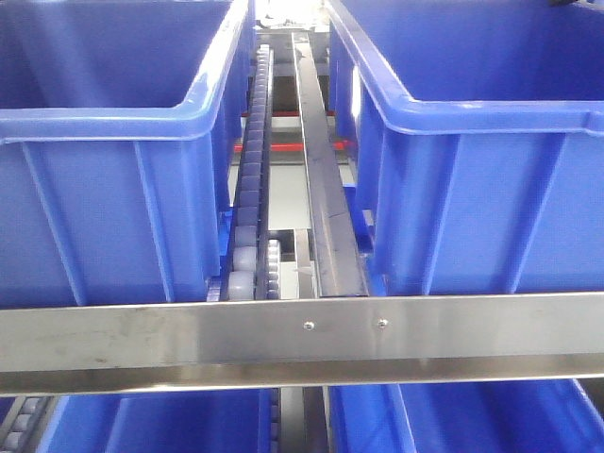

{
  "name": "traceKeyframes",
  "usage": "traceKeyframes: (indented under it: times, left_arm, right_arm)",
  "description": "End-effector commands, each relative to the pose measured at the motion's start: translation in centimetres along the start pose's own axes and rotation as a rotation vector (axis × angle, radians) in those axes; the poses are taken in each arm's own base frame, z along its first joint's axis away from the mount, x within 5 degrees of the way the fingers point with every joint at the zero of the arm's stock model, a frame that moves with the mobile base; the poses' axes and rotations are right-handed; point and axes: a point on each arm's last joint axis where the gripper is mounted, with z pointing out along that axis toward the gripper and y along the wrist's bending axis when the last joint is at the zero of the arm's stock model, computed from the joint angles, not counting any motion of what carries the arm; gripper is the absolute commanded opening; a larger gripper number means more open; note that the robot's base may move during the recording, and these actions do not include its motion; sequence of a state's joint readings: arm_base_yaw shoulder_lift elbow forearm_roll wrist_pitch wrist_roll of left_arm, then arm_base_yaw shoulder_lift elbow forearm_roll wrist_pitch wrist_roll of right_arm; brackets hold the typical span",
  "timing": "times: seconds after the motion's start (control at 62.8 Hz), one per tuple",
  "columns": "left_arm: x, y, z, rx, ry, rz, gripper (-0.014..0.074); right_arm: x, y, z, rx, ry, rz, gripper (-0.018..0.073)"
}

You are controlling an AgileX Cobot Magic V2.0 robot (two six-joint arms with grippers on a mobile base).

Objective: Pick and sort blue part to right shelf

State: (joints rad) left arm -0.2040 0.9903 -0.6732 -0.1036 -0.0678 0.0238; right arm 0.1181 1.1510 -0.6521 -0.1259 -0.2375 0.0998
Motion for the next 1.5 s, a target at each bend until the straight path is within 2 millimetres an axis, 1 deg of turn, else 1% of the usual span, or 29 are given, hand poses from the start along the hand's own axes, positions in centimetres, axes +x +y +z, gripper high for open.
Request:
traceKeyframes:
  times: [0.0,0.016,0.064,0.143,0.191,0.207,0.271,0.414,0.51,0.606,0.733,0.813,0.876,1.036,1.227,1.386,1.482]
  left_arm:
    - [-2.4,-0.1,-0.8,0.003,-0.14,-0.005,0.0134]
    - [-2.5,-0.1,-0.9,0.003,-0.142,-0.005,0.0115]
    - [-2.6,0.0,-1.0,0.0,-0.149,-0.005,0.0127]
    - [-2.8,0.1,-1.4,-0.005,-0.161,-0.006,0.0124]
    - [-2.9,0.2,-1.5,-0.009,-0.168,-0.006,0.0124]
    - [-2.9,0.1,-1.6,-0.009,-0.169,-0.006,0.0124]
    - [-3.0,0.3,-1.9,-0.017,-0.171,-0.007,0.0124]
    - [-3.2,1.2,-2.5,-0.062,-0.167,-0.011,0.0124]
    - [-3.6,1.8,-3.7,-0.095,-0.178,-0.014,0.0124]
    - [-3.8,2.0,-5.0,-0.112,-0.175,-0.016,0.0124]
    - [-3.9,1.8,-6.7,-0.11,-0.21,-0.015,0.0124]
    - [-3.3,1.7,-7.6,-0.109,-0.221,-0.017,0.0124]
    - [-2.6,1.7,-8.3,-0.108,-0.224,-0.019,0.0124]
    - [-0.2,1.6,-9.9,-0.105,-0.228,-0.04,0.0124]
    - [2.0,1.4,-12.0,-0.097,-0.268,-0.067,0.0124]
    - [2.9,1.2,-13.5,-0.088,-0.281,-0.065,0.0124]
    - [3.0,1.2,-13.7,-0.087,-0.286,-0.065,0.0124]
  right_arm:
    - [-2.8,0.0,-0.6,-0.005,-0.162,-0.019,0.0484]
    - [-2.8,0.0,-0.7,-0.005,-0.165,-0.019,0.046]
    - [-3.0,0.0,-0.9,-0.005,-0.173,-0.02,0.0358]
    - [-3.3,0.0,-1.2,-0.005,-0.188,-0.021,0.015]
    - [-3.4,0.0,-1.3,-0.006,-0.2,-0.021,0.005]
    - [-3.4,0.0,-1.3,-0.006,-0.202,-0.021,0.0032]
    - [-3.5,0.0,-1.3,-0.004,-0.21,-0.01,0.0068]
    - [-3.9,-0.7,-2.0,0.038,-0.233,0.109,0.0067]
    - [-4.5,-1.7,-3.1,0.086,-0.262,0.142,0.0066]
    - [-4.7,-2.6,-4.2,0.132,-0.245,0.145,0.0053]
    - [-4.6,-2.9,-5.9,0.155,-0.25,0.131,0.0053]
    - [-4.5,-2.6,-7.2,0.151,-0.282,0.099,0.0053]
    - [-4.0,-2.4,-7.9,0.149,-0.291,0.087,0.0053]
    - [-2.4,-2.1,-9.8,0.148,-0.317,0.085,0.0053]
    - [-0.1,-1.6,-11.9,0.148,-0.329,0.085,0.0053]
    - [0.8,-1.4,-13.3,0.149,-0.331,0.084,0.0053]
    - [0.9,-1.3,-13.5,0.15,-0.33,0.084,0.0053]
